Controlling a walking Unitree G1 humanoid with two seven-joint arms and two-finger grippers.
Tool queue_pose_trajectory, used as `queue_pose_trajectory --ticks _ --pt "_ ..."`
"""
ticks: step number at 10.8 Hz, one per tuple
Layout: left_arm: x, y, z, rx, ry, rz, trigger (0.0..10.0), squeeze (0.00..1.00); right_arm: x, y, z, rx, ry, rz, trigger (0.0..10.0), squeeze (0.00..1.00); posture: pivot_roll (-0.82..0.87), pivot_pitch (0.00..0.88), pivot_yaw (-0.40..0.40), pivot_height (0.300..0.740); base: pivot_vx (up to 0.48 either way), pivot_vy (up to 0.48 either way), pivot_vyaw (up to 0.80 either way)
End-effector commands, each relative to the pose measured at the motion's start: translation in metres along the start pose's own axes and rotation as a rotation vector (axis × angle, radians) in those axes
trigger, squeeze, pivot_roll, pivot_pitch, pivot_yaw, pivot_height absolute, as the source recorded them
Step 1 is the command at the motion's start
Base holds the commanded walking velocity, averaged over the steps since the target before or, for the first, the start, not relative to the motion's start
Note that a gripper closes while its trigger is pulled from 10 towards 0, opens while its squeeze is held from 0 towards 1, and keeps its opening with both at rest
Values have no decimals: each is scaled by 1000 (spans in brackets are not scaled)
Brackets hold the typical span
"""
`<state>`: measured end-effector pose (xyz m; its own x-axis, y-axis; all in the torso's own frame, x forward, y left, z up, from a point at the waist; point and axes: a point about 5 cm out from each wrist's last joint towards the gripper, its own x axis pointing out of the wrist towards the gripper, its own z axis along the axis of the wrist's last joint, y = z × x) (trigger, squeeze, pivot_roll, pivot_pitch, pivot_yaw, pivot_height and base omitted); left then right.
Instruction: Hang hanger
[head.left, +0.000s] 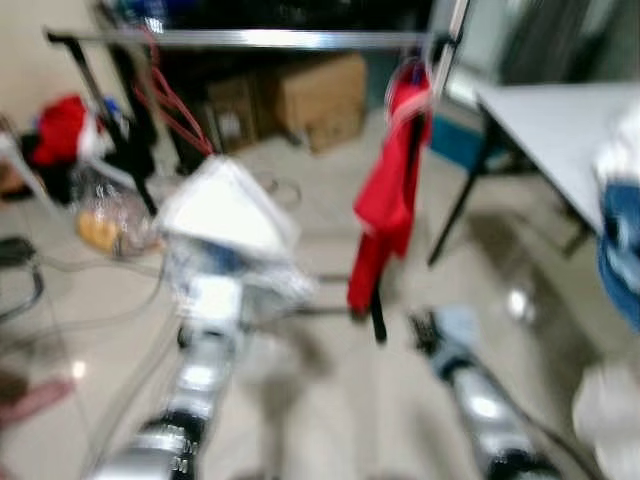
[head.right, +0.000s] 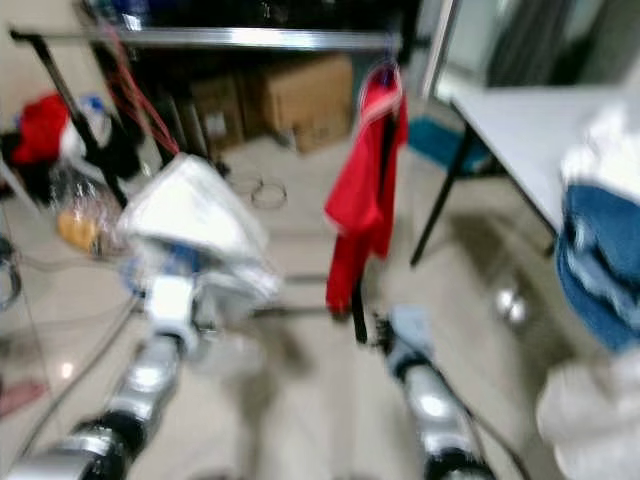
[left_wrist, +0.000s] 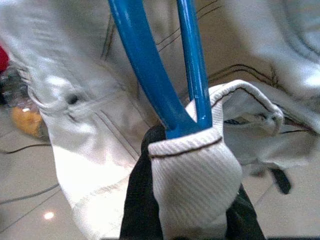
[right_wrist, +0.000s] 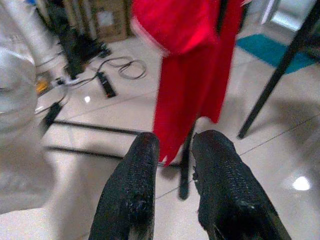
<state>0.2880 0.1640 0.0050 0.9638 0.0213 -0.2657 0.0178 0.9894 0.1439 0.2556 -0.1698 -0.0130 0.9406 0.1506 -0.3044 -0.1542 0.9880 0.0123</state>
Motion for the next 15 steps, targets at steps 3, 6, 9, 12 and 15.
queue_pose_trajectory --ticks 3,6,9,12,15 --pt "8 15 19 16 -85 38 10000 0 4 10 4 13 -18 20 10000 0 50 0 10 740 424 0 0" --pt "8 16 19 15 -83 42 10000 0 5 11 5 12 -22 25 10000 0 55 0 5 740 421 0 0" --pt "9 17 20 20 -83 40 10000 0 6 12 5 15 -22 24 10000 0 54 0 9 740 421 0 0" --pt "12 22 25 19 -82 43 10000 0 6 13 6 20 -23 24 10000 0 54 0 12 740 420 0 0" --pt "15 26 30 66 -83 21 10000 0 7 15 6 22 -23 24 10000 0 56 0 15 740 420 0 0"
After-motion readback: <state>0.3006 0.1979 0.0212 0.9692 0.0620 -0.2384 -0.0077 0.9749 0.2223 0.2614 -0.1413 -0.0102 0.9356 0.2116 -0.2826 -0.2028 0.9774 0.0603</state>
